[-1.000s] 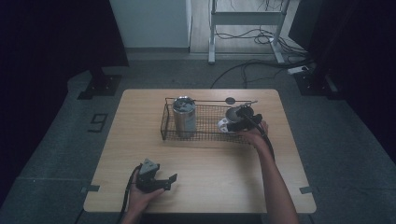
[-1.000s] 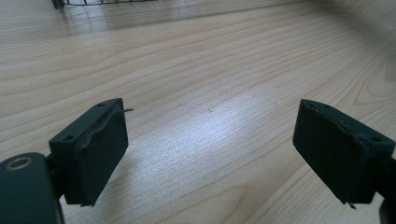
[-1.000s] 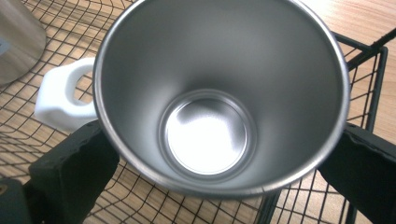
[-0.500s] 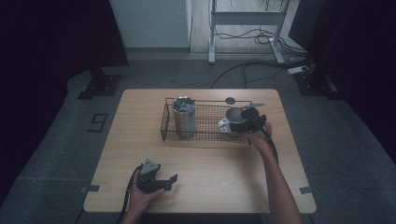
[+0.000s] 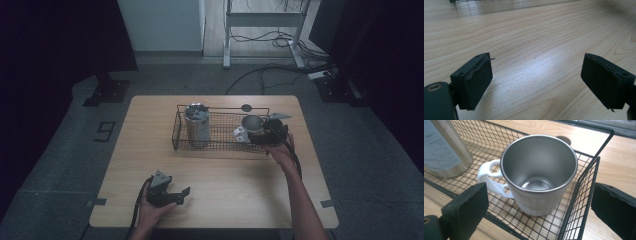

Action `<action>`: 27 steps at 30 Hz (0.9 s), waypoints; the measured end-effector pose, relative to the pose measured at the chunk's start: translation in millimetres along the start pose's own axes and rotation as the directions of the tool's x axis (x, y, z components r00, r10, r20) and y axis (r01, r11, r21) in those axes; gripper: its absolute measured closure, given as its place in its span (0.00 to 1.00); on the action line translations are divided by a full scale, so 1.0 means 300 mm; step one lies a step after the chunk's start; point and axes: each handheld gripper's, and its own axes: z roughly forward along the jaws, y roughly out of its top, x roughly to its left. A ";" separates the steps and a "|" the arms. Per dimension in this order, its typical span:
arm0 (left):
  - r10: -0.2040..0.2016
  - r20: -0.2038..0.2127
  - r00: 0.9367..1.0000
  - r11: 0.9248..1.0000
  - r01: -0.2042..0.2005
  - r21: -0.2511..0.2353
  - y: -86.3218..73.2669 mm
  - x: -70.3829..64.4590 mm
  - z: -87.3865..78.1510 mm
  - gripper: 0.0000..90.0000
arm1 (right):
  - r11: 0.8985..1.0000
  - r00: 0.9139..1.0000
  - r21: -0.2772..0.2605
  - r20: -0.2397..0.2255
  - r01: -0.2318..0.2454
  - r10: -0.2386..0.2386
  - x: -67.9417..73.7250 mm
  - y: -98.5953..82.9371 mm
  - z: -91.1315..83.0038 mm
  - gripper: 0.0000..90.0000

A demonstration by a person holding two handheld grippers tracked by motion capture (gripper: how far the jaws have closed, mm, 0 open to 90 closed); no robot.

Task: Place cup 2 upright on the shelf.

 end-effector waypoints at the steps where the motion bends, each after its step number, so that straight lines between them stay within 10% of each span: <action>1: 0.000 0.000 1.000 1.000 0.000 0.000 0.000 0.000 0.000 0.12 | 1.000 1.000 -0.011 -0.006 -0.003 0.003 0.002 -0.003 -0.007 0.02; 27: -0.001 -0.007 1.000 1.000 0.001 0.002 -0.003 0.002 -0.002 0.12 | 0.991 0.999 -0.136 -0.053 -0.017 0.010 0.022 -0.123 -0.137 0.09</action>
